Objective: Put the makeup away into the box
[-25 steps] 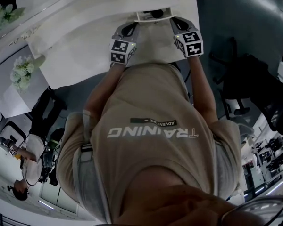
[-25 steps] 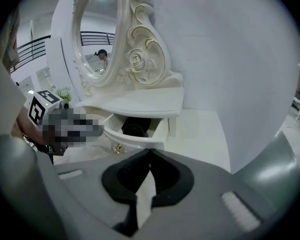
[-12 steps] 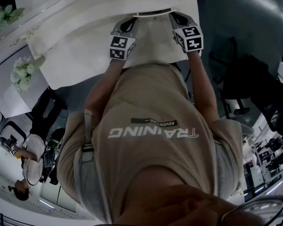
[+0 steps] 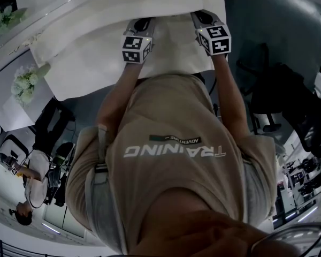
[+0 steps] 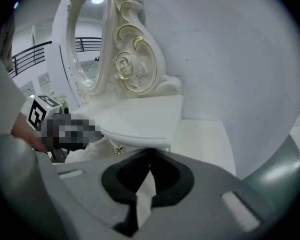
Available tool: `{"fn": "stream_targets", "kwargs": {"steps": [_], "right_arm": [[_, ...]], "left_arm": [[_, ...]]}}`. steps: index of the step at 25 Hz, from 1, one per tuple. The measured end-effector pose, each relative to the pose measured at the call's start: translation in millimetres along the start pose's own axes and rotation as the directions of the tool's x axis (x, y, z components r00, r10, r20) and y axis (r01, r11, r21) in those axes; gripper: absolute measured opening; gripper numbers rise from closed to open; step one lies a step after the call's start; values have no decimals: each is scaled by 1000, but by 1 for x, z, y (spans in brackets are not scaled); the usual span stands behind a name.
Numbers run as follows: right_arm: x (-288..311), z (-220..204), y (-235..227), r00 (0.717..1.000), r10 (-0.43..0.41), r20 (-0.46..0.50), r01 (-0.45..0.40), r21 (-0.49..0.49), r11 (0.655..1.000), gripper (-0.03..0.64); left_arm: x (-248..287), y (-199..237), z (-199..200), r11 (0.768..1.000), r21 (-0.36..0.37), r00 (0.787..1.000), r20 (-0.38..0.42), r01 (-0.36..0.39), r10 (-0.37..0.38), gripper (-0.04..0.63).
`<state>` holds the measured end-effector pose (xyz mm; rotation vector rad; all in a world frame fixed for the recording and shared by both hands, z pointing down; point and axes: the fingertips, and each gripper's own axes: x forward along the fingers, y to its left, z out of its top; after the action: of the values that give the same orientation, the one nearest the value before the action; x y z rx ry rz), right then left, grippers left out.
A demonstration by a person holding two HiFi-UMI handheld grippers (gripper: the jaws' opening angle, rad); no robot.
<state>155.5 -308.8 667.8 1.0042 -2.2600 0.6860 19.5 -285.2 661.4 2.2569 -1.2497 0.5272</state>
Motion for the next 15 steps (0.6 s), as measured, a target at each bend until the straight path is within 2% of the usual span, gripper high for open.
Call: {"fn": "stream_targets", "kwargs": {"steps": [8, 15], "right_arm": [[5, 4, -7, 999, 27, 37, -29, 36, 999, 5], [2, 2, -8, 1000, 20, 22, -21, 23, 1000, 5]], "left_arm": [[12, -1, 1, 1000, -19, 1000, 3, -3, 3, 6], [10, -4, 1, 999, -38, 1000, -7, 0, 0, 6]]}}
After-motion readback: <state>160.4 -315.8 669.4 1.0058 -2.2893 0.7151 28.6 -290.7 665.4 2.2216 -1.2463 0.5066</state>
